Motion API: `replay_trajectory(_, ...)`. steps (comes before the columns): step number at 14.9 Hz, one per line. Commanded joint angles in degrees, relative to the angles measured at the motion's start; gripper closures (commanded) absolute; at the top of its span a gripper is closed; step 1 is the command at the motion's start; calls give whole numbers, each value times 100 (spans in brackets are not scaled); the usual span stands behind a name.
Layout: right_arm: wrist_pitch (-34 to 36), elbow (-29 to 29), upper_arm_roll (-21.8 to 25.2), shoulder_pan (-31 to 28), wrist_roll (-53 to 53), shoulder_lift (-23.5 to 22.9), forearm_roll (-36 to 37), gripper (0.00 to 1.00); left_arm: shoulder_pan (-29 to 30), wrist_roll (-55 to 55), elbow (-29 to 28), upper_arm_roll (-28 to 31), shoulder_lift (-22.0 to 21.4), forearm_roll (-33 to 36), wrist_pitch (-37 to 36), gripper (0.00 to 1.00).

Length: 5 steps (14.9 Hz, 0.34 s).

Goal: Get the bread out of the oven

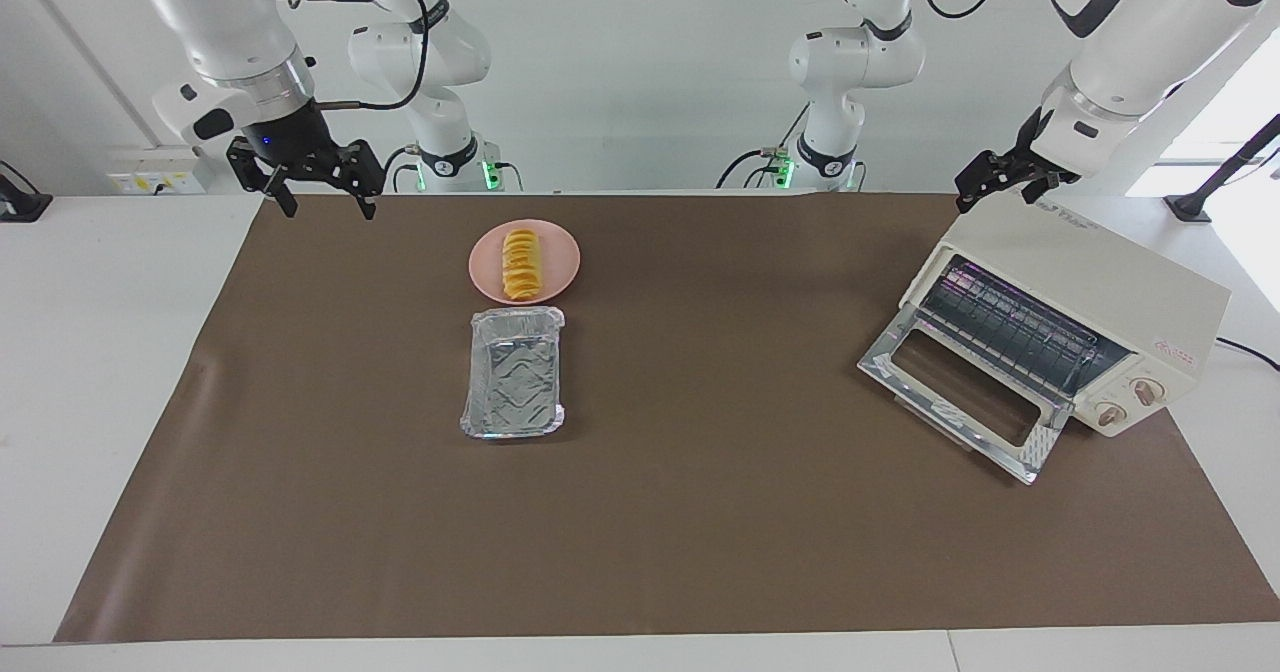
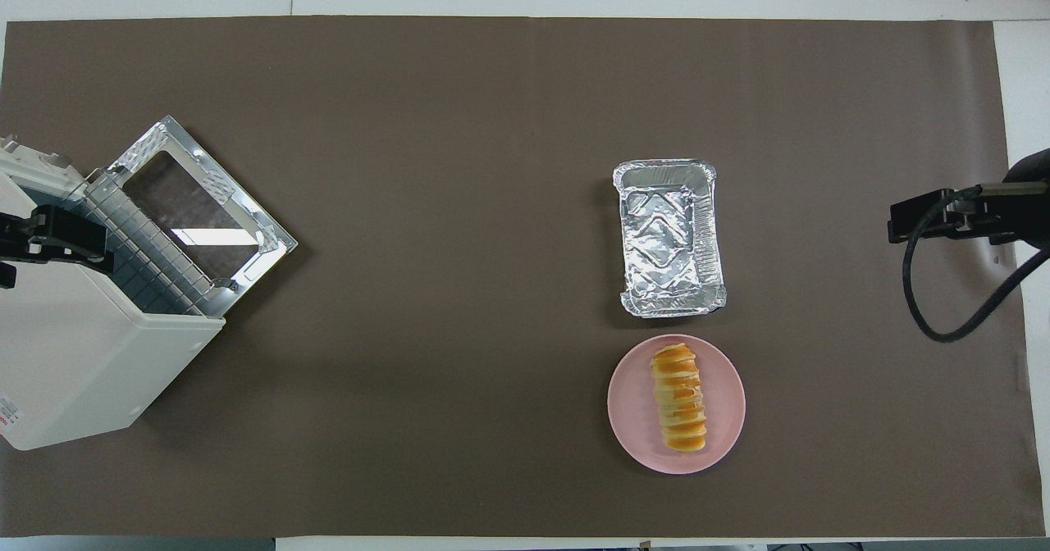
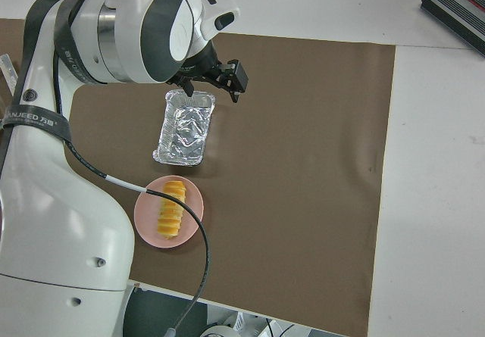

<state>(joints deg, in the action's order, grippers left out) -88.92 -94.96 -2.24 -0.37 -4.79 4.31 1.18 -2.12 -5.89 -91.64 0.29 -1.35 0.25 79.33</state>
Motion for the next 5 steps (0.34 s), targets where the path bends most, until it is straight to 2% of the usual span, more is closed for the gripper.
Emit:
replay_trajectory(1,59,-5,-57,-112,83,9,58,0,36,9,14,-12,-41,-33,-23,0)
replay_trajectory(5,68,-22,-66,-95,74,26,67,0,36,9,14,-12,-41,-33,-31,0)
